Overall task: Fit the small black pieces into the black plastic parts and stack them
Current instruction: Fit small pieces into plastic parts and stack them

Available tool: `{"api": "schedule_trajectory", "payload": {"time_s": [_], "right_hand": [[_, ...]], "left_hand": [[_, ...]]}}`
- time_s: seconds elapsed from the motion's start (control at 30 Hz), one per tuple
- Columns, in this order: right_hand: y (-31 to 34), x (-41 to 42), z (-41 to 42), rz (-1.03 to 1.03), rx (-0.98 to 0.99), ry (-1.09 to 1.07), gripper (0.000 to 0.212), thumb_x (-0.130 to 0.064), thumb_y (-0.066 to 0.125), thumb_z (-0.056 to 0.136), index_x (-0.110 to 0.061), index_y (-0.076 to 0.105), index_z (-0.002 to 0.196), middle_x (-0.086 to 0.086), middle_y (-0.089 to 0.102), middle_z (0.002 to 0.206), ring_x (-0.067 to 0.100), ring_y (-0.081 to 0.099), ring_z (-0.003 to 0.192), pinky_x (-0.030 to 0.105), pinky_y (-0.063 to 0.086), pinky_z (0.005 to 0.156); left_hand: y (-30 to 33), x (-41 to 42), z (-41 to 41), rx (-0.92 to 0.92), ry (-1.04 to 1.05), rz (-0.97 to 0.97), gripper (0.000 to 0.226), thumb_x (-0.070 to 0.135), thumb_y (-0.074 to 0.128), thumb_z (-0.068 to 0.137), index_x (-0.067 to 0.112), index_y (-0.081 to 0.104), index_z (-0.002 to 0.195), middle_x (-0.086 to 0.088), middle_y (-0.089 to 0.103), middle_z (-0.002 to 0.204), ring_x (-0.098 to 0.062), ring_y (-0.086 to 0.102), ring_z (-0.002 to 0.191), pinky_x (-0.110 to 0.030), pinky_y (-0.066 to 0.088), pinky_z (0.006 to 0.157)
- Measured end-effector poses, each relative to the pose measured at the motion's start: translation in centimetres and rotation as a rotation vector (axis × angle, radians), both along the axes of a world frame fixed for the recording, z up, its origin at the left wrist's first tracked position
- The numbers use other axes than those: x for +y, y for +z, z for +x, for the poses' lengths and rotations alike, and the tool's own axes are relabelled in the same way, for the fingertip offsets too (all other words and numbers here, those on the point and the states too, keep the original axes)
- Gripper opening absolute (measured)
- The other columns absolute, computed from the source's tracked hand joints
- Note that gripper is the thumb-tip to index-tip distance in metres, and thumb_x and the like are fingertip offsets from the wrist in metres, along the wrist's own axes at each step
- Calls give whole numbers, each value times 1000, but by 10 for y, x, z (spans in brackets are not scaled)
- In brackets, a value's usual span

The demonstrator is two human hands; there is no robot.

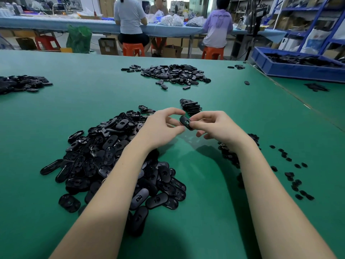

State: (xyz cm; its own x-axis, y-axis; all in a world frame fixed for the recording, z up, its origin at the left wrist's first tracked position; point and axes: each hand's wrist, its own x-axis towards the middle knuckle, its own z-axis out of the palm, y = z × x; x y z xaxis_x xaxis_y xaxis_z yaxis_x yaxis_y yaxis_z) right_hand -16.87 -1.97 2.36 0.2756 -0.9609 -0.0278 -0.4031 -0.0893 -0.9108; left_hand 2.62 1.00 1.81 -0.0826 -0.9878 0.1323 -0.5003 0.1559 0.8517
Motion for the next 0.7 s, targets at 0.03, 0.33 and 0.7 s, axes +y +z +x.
{"api": "schedule_trajectory", "payload": {"time_s": [0.03,0.33,0.7], "right_hand": [[1,-1,-3,10,1,2,7,-23,75,92,-21,76,98,-7,77,85,3,63,63,11,47,57],[10,2,-17,49,76,-3,14,-29,76,90,-22,75,103,-8,78,84,6,63,66,19,48,64],[17,1,-49,27,714,-254,13,-47,87,67,-39,79,73,-13,73,90,15,65,97,36,56,92]], "left_hand": [[-1,0,0,-49,-11,-35,39,18,74,86,34,66,121,9,74,96,-4,65,72,-14,49,73],[-6,-2,-7,-289,-10,-232,24,33,78,79,44,73,100,21,72,86,-1,67,76,-31,56,78],[-10,-2,-9,-310,-3,-208,20,40,78,75,44,69,93,27,68,84,0,66,74,-35,57,83]]}}
